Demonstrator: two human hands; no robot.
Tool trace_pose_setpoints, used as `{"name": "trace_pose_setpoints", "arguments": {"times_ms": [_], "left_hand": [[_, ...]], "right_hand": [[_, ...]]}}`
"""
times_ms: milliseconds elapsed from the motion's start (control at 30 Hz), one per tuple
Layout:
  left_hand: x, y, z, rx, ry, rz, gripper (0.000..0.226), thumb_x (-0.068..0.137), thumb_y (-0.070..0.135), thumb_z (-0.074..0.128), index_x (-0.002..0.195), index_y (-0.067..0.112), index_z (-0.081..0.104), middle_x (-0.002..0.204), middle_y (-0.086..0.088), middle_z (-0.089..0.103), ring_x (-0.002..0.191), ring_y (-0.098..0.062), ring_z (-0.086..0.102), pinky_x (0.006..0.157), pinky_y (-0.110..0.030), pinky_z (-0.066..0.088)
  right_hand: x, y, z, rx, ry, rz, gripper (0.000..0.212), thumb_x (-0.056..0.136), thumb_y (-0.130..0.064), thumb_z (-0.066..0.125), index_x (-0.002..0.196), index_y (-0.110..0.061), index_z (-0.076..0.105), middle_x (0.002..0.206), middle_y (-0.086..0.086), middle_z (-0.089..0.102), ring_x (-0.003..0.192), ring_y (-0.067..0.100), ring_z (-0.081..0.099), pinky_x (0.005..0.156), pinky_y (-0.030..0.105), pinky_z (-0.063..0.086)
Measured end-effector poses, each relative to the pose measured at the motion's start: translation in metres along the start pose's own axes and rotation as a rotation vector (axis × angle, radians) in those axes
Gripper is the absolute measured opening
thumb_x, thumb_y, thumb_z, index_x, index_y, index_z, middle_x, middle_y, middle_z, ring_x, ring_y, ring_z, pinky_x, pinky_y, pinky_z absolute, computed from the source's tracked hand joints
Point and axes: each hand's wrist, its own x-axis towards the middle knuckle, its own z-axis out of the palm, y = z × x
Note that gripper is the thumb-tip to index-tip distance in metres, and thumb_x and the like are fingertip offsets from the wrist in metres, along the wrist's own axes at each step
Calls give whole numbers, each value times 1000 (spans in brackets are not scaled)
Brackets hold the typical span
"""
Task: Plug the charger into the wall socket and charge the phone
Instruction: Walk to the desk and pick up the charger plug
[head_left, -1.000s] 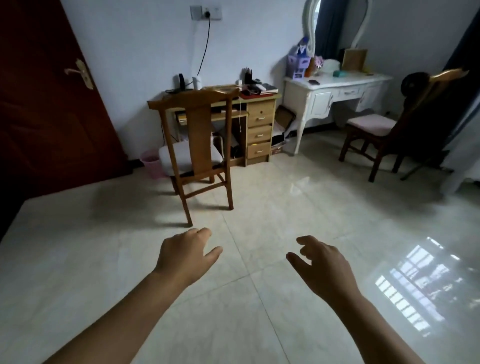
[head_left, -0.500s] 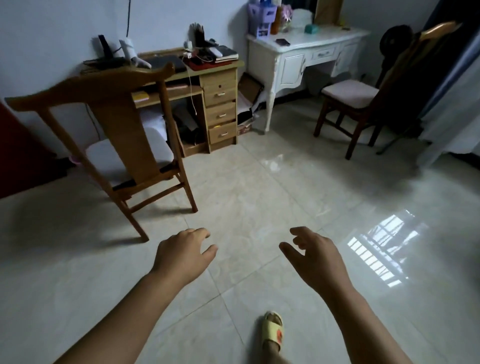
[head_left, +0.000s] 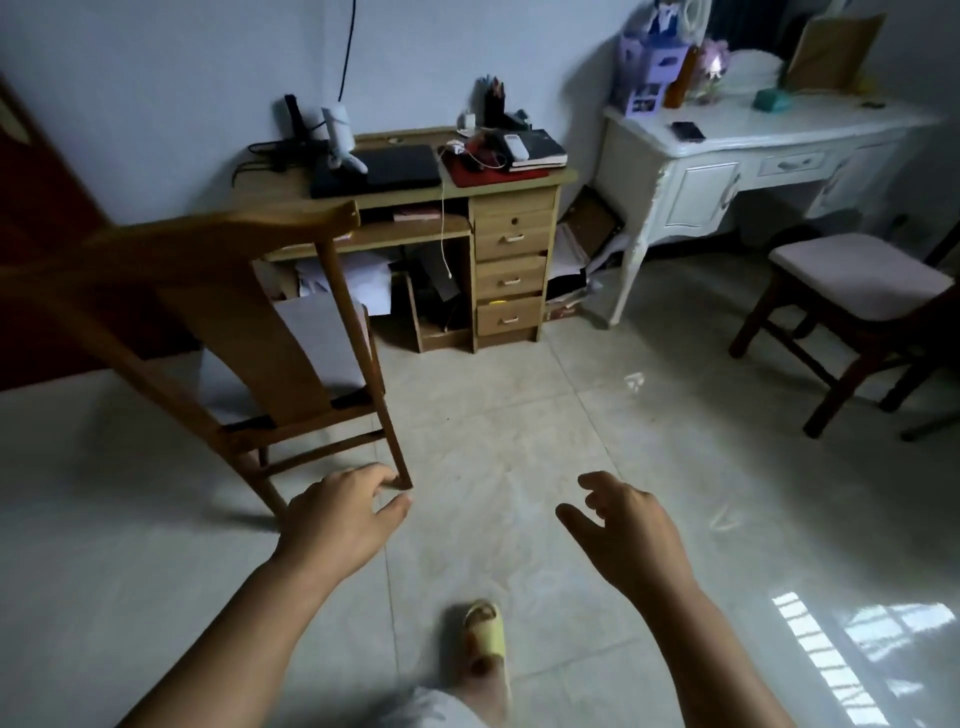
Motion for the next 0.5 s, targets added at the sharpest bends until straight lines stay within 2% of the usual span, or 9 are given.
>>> {"name": "trace_pose_setpoints", "arguments": {"times_ms": [100,267,433,500], "left_hand": [[63,8,4,-44,18,-53,31,84,43,57,109,25,60,108,4,67,99,-18,60,79,-35,53],[196,36,4,-142,15,-102,35,83,41,58,112,21,61,108,-1,68,97,-19,63,82,-39,55],[328,92,-8,-103,23,-11,43,84,45,54,120,22,55,121,-1,63,107,-18,59,87,-32,51],[374,110,-11,-72,11,43,44,85,49,52,121,24,54,122,1,63,110,-19,58,87,-33,51]], "right_hand": [[79,3,-7,-26,-6,-28,43,81,-43,63,118,-22,56,109,2,69,102,18,63,71,26,43],[218,-6,-32,-109,-41,-36,44,81,-46,60,120,-26,53,111,-2,68,104,16,61,74,26,44],[335,-11,-70,-136,9,-38,44,80,-48,60,119,-30,52,109,-6,67,100,13,62,70,26,45],[376,-11,-75,-139,2,-29,44,80,-49,60,119,-32,51,110,-8,67,100,10,62,67,24,43]]}}
